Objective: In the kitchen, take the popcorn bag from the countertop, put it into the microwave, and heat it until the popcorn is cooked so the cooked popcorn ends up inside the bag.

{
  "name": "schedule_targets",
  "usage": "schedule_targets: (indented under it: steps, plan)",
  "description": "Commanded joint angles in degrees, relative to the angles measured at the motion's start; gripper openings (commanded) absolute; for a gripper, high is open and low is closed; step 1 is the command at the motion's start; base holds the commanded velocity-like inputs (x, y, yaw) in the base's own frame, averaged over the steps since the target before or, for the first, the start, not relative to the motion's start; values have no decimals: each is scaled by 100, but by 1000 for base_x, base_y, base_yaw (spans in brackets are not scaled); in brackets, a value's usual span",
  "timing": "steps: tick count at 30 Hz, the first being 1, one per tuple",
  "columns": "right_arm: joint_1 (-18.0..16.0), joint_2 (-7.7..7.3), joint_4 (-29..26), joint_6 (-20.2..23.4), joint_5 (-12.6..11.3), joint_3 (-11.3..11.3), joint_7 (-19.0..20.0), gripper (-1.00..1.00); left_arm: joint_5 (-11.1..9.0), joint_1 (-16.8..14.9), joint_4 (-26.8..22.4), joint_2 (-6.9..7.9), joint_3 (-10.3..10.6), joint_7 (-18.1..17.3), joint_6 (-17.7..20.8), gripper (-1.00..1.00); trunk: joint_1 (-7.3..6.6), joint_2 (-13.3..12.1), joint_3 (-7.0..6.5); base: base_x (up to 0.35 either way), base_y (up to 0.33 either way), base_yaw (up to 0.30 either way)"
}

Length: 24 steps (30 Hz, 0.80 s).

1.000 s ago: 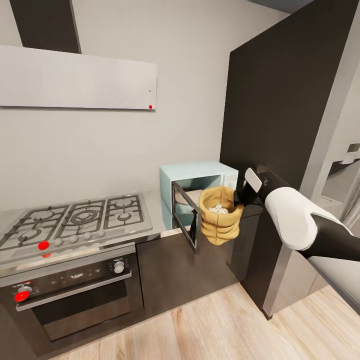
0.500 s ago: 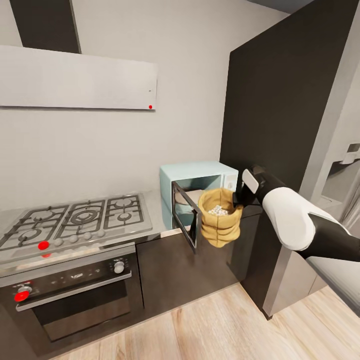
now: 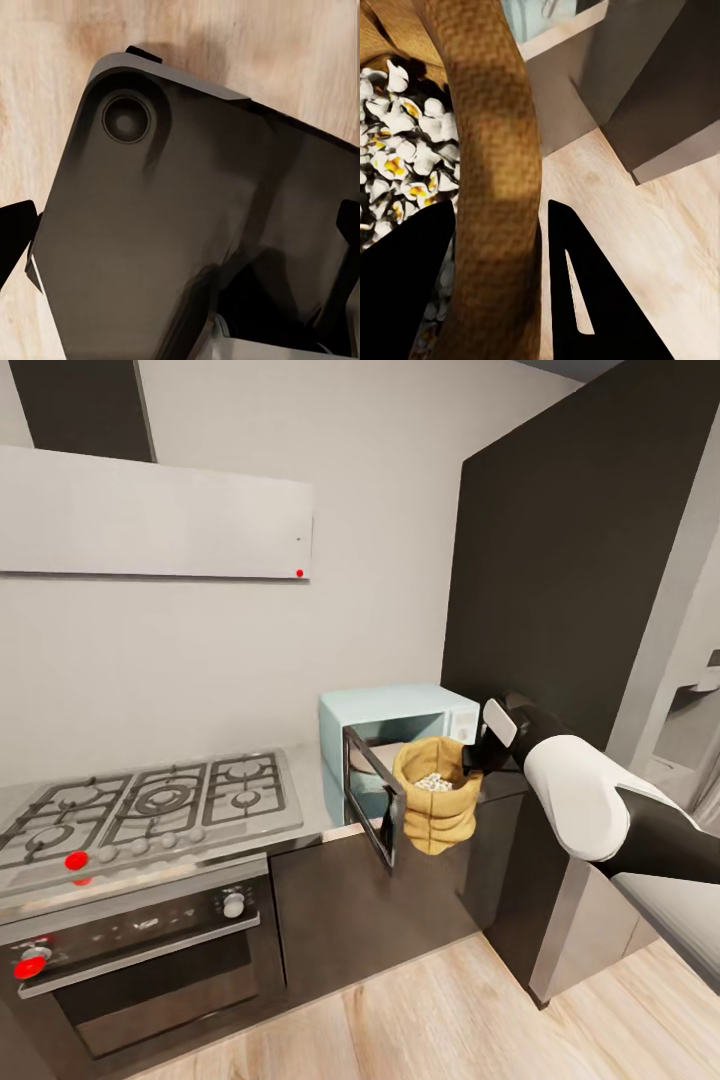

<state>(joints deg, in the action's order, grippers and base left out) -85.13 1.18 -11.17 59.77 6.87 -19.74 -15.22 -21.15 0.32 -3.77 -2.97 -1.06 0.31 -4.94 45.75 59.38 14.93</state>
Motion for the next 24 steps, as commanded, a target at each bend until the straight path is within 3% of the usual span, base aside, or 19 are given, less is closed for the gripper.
schedule_targets:
  steps: [1,15,24]
  plan:
    - [-4,5,-8,23,28,-47,1,-100,-21,3,-13,-1,-8,0,-7,100,3,4,6,187,0,0]
    - [-4,18,-2,23,21,-47,1,-100,-20,3,-11,-1,-8,1,-5,100,3,4,6,179,0,0]
    - [-4,149,1,23,17,-43,1,-100,-20,3,-15,-1,-8,1,-6,100,3,4,6,161,0,0]
